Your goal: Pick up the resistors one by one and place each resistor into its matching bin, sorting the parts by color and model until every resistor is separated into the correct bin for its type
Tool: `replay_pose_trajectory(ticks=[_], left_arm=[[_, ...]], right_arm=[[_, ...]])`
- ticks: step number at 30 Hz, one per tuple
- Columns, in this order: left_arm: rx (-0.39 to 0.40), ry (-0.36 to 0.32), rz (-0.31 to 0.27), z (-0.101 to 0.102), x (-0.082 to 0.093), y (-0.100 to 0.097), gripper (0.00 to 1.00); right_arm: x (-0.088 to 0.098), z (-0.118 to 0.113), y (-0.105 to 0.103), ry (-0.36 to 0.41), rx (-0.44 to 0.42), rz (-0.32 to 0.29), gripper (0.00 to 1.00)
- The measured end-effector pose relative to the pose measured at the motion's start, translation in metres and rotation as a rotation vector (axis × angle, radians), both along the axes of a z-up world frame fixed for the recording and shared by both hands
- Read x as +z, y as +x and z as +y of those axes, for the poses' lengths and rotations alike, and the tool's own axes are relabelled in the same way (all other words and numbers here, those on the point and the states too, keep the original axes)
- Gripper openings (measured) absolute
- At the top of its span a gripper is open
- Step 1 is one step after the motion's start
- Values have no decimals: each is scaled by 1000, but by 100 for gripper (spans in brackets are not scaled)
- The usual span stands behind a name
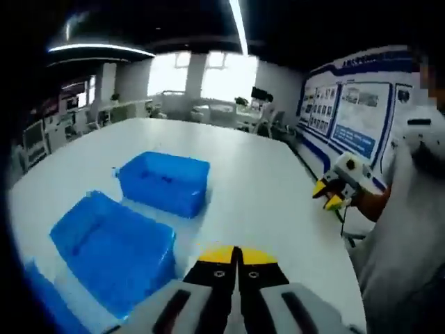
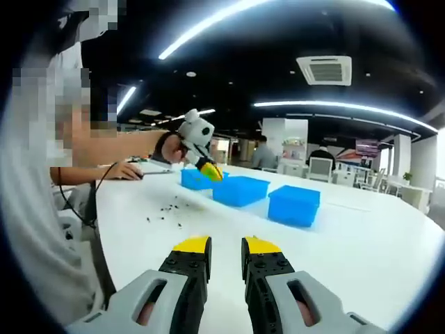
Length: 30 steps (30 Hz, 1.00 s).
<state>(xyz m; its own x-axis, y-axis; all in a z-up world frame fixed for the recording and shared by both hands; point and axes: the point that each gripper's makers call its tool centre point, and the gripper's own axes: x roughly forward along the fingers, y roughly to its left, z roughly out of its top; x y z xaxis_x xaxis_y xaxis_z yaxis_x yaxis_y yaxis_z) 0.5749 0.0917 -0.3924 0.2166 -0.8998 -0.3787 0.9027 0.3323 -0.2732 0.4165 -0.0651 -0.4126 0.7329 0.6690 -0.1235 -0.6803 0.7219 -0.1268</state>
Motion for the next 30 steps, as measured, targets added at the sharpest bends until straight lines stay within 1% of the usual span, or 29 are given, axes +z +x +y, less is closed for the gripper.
replay_pose_trajectory(ticks=[1, 2, 3, 4, 5, 7, 8, 9, 10, 11, 12, 13, 15, 16, 17, 19, 23, 28, 30], left_arm=[[60, -49, -1, 6, 7, 9, 4], [131, -87, -34, 13, 14, 21, 4], [220, -113, -61, 20, 21, 32, 4], [309, -122, -90, 30, 27, 45, 4], [388, -103, -126, 39, 29, 55, 4], [513, -30, -205, 56, 32, 72, 4], [525, -26, -205, 56, 34, 74, 4], [521, -33, -210, 53, 37, 73, 4], [520, -42, -240, 51, 42, 74, 4], [509, -46, -256, 49, 45, 73, 4], [510, -43, -250, 48, 45, 73, 6], [517, -36, -245, 47, 44, 75, 10], [547, 23, -212, 53, 35, 80, 17], [552, 51, -174, 53, 28, 80, 20], [561, 64, -141, 55, 23, 80, 20], [542, 64, -167, 51, 23, 80, 21], [513, 61, -186, 47, 26, 75, 21], [513, 64, -196, 52, 32, 73, 21], [499, 81, -214, 56, 34, 69, 21]], right_arm=[[0, 1, 0, 0, 0, 0, 20], [0, 2, -1, 1, 0, 2, 20], [-1, 2, -1, 1, -1, 4, 20], [-1, 3, -1, 1, -2, 5, 20], [-2, 3, -2, 2, -2, 6, 20], [-2, 4, -2, 6, -2, 9, 20], [-2, 5, -2, 5, -1, 10, 20], [-1, 5, -2, 3, 0, 9, 20], [-1, 5, -2, 2, 1, 8, 20], [1, 5, -2, 0, 2, 5, 20], [2, 5, -2, 0, 2, 3, 20], [3, 4, -2, 0, 1, 0, 20], [5, 2, -2, 3, -2, -2, 20], [5, 1, -2, 5, -4, -2, 20], [4, 0, -2, 8, -8, 0, 20], [3, -3, -2, 11, -14, 5, 20], [0, -5, -1, 16, -22, 14, 20], [1, -3, 0, 18, -16, 11, 20], [1, -2, 1, 18, -13, 10, 20]])
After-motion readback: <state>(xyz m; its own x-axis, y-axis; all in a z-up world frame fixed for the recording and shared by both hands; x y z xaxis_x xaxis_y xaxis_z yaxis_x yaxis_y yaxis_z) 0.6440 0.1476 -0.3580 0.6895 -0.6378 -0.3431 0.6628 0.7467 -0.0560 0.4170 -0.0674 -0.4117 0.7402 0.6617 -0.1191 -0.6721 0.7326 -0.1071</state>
